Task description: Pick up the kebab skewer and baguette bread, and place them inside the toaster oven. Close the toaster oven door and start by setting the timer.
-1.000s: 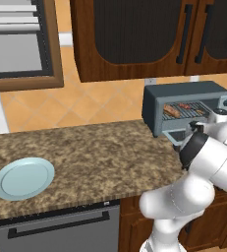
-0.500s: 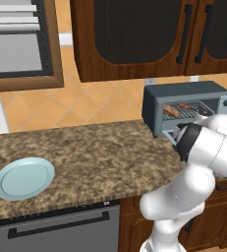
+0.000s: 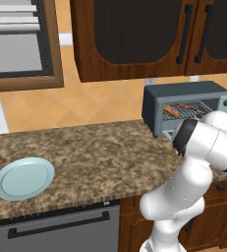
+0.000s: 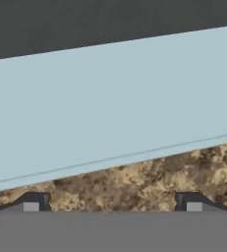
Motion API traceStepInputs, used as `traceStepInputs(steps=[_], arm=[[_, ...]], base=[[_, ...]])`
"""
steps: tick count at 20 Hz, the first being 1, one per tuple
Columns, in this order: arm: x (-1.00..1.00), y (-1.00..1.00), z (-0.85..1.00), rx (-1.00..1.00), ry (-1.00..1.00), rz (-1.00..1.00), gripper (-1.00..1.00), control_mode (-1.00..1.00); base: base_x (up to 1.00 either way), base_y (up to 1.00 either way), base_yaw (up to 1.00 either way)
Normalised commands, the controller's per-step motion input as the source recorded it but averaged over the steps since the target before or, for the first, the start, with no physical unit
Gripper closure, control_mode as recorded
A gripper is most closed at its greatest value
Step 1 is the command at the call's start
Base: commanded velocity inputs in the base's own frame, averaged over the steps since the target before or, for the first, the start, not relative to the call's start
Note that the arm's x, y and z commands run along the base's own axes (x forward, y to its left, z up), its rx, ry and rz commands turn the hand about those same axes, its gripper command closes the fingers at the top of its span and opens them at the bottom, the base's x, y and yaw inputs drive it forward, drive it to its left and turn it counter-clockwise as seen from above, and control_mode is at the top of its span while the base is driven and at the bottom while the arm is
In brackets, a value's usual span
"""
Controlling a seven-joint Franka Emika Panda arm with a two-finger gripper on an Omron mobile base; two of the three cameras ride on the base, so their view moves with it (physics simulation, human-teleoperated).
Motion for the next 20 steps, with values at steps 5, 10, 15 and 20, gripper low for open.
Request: traceStepInputs(steps=[5, 10, 15, 20], arm=[[0.2, 0.12, -0.19, 0.0, 0.0, 0.0, -1.0, -1.0], [0.22, 0.06, -0.04, 0.0, -0.02, 0.0, -1.0, -1.0], [0.03, 0.04, -0.01, 0.0, -0.14, 0.0, -1.0, -1.0], [0.19, 0.08, 0.0, 0.0, -0.22, -0.06, -1.0, -1.0]], base=[[0.0, 0.0, 0.0], [0.0, 0.0, 0.0], [0.0, 0.0, 0.0], [0.0, 0.0, 0.0]])
